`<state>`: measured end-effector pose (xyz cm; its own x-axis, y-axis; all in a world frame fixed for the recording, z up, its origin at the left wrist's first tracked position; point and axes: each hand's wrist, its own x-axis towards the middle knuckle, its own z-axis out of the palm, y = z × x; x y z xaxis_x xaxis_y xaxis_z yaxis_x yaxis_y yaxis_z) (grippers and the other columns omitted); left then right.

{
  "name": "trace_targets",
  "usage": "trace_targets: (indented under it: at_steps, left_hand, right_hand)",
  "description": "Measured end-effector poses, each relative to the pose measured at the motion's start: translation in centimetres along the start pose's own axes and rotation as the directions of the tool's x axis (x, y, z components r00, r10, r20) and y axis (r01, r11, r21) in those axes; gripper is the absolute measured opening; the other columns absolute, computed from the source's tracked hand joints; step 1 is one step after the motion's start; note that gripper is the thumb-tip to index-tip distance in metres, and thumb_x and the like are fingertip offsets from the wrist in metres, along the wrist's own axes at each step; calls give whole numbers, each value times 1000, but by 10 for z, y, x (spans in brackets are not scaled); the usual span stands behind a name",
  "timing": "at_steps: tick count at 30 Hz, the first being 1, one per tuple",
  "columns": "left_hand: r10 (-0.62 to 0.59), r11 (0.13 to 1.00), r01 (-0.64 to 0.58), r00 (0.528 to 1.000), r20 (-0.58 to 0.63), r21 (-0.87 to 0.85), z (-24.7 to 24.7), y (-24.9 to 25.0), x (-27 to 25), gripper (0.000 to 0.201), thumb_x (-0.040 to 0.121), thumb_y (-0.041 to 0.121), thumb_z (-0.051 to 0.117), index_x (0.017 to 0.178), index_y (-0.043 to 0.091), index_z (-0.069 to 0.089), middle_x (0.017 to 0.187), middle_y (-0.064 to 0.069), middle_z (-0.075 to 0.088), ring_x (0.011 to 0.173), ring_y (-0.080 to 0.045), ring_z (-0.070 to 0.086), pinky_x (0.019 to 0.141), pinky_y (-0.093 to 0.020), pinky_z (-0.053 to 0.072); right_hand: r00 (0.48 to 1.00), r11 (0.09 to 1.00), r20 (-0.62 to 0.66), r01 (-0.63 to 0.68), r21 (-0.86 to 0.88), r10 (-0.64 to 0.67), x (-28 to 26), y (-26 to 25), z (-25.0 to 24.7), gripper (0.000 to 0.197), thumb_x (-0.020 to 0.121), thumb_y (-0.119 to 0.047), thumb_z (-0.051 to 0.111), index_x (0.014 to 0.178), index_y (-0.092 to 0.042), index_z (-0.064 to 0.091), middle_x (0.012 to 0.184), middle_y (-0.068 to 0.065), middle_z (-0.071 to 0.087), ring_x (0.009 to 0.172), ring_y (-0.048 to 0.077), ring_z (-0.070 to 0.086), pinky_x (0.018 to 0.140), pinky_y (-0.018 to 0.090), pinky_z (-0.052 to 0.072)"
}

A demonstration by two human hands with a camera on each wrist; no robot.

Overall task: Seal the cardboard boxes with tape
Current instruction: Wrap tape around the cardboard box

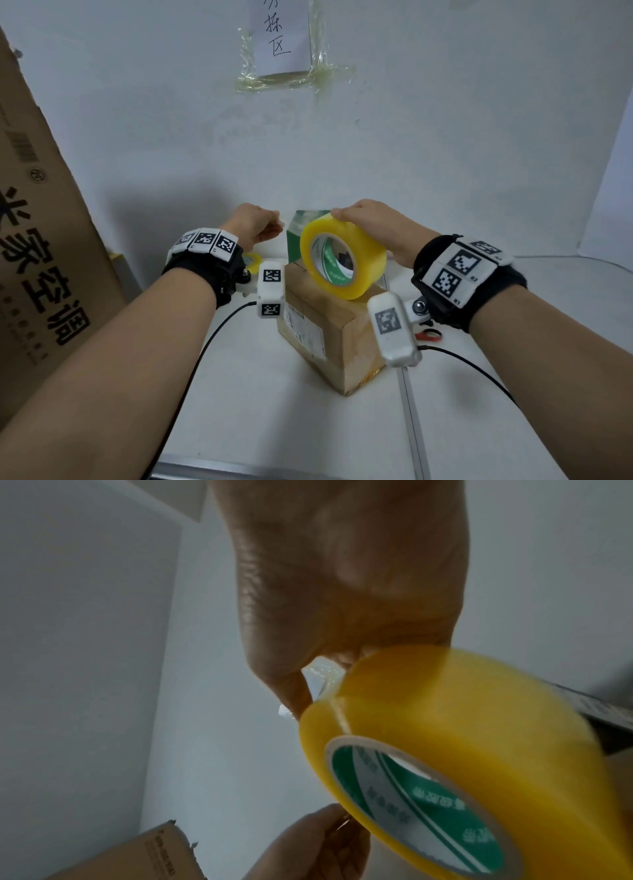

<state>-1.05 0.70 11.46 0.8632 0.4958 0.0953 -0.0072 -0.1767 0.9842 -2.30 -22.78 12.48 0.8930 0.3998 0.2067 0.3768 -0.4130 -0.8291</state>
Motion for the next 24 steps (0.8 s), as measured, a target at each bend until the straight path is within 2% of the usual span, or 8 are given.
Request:
trace_targets:
  at_steps: [4,8,10,12,17,19,22,24]
  left_hand:
    - [0,1000,1,999,41,-26,-2,-11,7,18,92,16,67,83,3,60,79,-10,64,68,-13,61,52,-15,53]
    - [10,999,-13,998,68,44,1,-27,9,22,89,15,70,72,5,61,72,-8,60,64,-13,56,52,-12,51]
    - [22,997,-27,998,66,77,4,-37,10,28,89,13,70,66,6,56,67,-9,56,59,-15,52,48,-13,48]
    - [30,993,-36,998,49,116,4,-46,11,31,89,12,69,63,8,53,65,-8,55,58,-15,49,50,-16,47]
    - [25,985,-31,999,38,168,0,-50,14,35,89,13,70,59,9,52,61,-8,54,52,-15,47,45,-15,43]
    - [7,976,-17,999,46,217,1,-51,14,36,89,14,70,58,10,52,61,-8,55,51,-14,47,49,-17,45]
    - [-11,964,2,999,33,265,5,-62,15,35,88,12,70,59,11,52,63,-8,57,55,-15,50,66,-27,50]
    - [-21,966,14,999,25,259,8,-71,15,34,87,13,71,59,11,52,64,-8,58,58,-16,51,69,-31,49]
  right_hand:
    - [996,994,-80,58,92,-50,2,-1,0,42,87,-46,67,110,-11,67,115,5,65,106,24,61,94,42,51]
    - [997,989,-60,53,140,-45,8,-12,-7,50,85,-46,70,86,4,65,86,11,64,82,25,61,81,42,51]
    - [999,995,-52,13,98,-7,11,-8,-3,49,86,-49,68,65,-7,53,68,7,53,68,23,50,71,37,42]
    - [997,998,-70,-27,54,30,14,-2,4,48,85,-53,67,61,-16,48,62,1,49,64,20,48,69,34,41]
    - [997,998,-64,-36,-51,33,19,-5,13,50,85,-57,63,61,-21,38,62,-3,41,59,15,39,59,28,33]
    - [998,994,-48,-43,-101,38,22,-8,16,49,85,-61,60,65,-20,43,67,-1,44,63,17,43,59,29,34]
    - [998,991,-8,-65,-117,65,24,-6,17,60,88,-65,52,106,-8,62,100,8,60,96,27,59,81,35,46]
    - [998,992,-9,-70,-101,69,24,-4,18,65,87,-67,50,112,-8,61,115,12,63,107,31,60,93,42,48]
